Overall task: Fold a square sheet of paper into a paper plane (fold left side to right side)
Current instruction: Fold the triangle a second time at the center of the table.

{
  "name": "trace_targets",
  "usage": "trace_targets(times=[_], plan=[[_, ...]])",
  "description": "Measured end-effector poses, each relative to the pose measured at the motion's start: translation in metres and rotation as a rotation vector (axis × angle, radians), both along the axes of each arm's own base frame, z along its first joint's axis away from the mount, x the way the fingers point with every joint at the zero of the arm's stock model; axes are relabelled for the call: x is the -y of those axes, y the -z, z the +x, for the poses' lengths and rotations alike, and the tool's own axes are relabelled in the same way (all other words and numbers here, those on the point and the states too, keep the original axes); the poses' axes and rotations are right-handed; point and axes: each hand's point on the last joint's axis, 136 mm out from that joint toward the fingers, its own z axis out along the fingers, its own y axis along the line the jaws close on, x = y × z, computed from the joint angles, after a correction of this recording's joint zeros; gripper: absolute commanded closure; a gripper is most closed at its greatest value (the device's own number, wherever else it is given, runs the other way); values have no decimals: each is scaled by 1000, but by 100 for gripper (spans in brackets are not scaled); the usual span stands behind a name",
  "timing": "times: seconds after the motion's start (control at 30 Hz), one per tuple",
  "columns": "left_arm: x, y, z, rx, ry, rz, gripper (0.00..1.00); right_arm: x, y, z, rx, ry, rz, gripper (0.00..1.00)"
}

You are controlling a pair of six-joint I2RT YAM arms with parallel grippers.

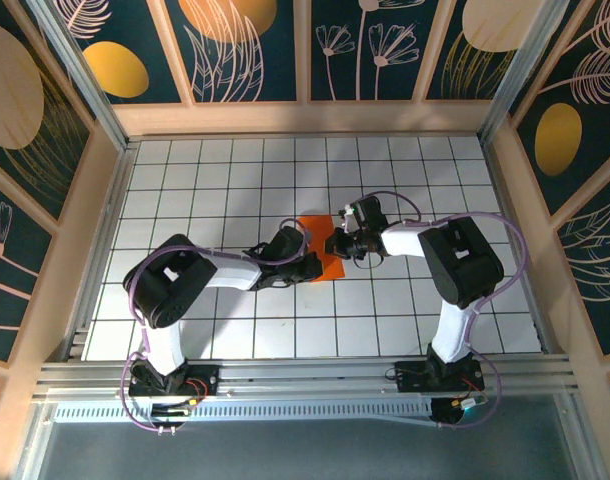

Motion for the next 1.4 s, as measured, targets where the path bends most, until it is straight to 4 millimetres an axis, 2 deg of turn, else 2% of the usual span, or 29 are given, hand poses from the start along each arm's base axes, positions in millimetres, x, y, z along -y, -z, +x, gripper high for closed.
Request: trace_targets(times=[0.53,0.7,0.87,1.03,1.23,1.4], plan=[[-39,-4,-35,-23,-6,35,100,0,0,0,-1,-5,2,100],[-42,-26,-21,12,-37,-8,100,0,0,0,-1,-5,2,100],[-26,-40,-1,37,-25,-42,100,0,0,0,-1,-5,2,100],[-13,-25,8,23,5,-22,100,0,0,0,-1,-5,3,100],[-18,-1,4,-15,16,35,100,0,-1,0,-1,-6,3,100],[-18,1,3,-15,16,43,100,-1,-3,1,-9,-8,1,100]])
